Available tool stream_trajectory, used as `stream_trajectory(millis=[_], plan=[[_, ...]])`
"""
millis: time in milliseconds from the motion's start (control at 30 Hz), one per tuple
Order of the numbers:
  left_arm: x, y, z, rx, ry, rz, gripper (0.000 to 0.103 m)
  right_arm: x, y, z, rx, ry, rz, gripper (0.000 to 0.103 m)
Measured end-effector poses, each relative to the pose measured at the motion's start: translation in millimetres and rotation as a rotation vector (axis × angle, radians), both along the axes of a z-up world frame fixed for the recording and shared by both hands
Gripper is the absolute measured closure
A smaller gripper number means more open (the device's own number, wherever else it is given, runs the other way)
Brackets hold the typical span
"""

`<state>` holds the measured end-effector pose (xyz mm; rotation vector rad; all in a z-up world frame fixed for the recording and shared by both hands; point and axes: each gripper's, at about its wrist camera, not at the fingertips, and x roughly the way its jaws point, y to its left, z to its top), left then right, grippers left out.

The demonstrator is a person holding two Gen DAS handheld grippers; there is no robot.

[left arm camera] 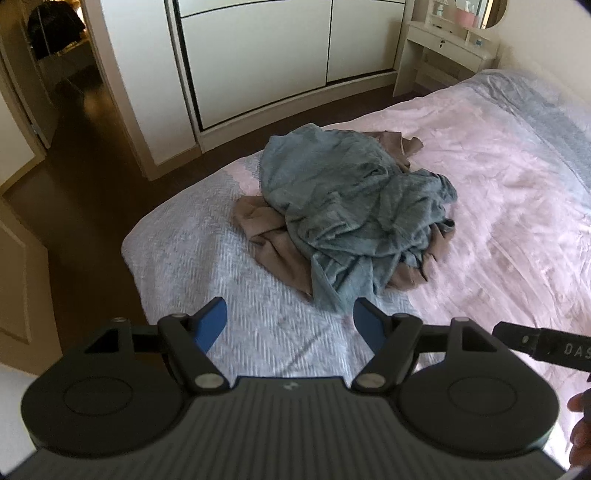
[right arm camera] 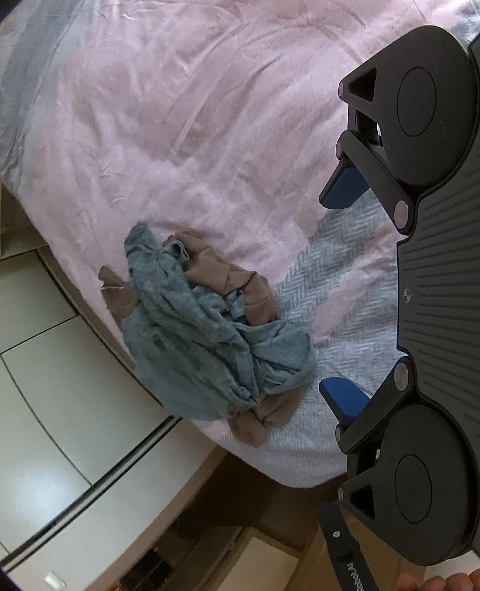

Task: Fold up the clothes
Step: 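Grasp the grey-green garment in the pile with the right gripper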

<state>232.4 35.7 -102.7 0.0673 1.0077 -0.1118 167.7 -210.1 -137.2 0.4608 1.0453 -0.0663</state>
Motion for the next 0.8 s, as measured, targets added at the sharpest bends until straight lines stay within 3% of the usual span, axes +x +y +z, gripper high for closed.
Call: stream_trajectory(millis=[100, 133, 167, 367, 433, 800], plan=[[26.6, 0.0, -12.8, -0.010, 0.027, -0.015, 0.031, 22.4, 3.6, -11.0, -0.020, 0.012, -0.005, 0.005], [35.7, -0.5, -16.6, -0.012, 0.033, -0.022, 0.031, 29.5, 4.3, -14.2, -0.024, 0.012, -0.009, 0.019], [44.8, -1.0, -20.4, -0.015, 0.039, -0.028, 0.031, 37.7, 4.8, -17.9, -0.027, 0.016, -0.010, 0.023], [90.0, -2.1, -35.4, -0.033, 0.059, -0.055, 0.031, 81.3, 12.9, -35.3, -0.049, -0.014, -0.004, 0.027], [106.1, -3.1, -41.0, -0.032, 0.071, -0.061, 0.031, 94.8, 16.1, -40.9, -0.048, -0.026, 0.006, 0.041], [164.4, -5.9, -75.0, -0.045, 0.130, -0.077, 0.031, 158.8, 29.4, -83.3, -0.030, -0.001, -0.005, 0.041]])
